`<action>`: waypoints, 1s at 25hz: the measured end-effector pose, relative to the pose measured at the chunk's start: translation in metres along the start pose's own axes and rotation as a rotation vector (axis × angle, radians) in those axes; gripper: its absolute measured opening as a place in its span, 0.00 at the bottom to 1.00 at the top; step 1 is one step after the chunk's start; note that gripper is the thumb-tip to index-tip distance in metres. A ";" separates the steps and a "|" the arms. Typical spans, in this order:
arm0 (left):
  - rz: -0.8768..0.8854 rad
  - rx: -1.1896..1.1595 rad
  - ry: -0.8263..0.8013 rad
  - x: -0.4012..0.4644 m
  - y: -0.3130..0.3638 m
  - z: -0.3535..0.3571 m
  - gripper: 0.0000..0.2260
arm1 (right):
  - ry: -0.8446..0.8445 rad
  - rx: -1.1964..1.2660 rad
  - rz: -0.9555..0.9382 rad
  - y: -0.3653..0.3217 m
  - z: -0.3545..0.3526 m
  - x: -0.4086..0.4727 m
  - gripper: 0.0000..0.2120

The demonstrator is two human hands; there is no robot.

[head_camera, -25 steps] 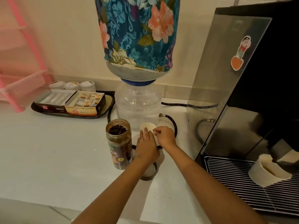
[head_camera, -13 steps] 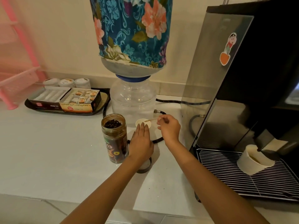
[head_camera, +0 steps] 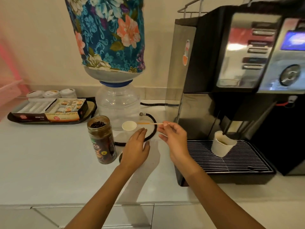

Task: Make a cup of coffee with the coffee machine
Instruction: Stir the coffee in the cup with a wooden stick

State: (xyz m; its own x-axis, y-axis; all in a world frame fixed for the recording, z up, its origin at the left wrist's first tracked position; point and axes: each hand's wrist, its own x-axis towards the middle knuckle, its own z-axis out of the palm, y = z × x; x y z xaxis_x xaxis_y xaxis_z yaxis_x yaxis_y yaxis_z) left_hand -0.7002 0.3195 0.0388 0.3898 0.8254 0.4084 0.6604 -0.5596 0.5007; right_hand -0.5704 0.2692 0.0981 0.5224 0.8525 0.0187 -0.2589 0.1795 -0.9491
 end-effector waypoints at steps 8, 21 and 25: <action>0.034 -0.094 0.006 -0.028 0.082 0.035 0.18 | -0.047 -0.017 -0.044 -0.036 -0.092 -0.047 0.05; -0.151 -0.109 -0.018 -0.072 0.162 0.094 0.27 | -0.044 -0.141 -0.054 -0.067 -0.241 -0.083 0.05; -0.186 -0.022 -0.058 -0.073 0.158 0.097 0.31 | -0.042 -0.136 -0.063 -0.073 -0.258 -0.081 0.05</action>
State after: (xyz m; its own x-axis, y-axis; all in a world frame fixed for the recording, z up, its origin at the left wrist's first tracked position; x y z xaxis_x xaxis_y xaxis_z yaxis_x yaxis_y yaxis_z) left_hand -0.5615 0.1781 0.0143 0.2989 0.9174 0.2627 0.7109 -0.3977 0.5801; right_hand -0.3844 0.0600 0.0850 0.4989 0.8619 0.0903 -0.1128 0.1679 -0.9793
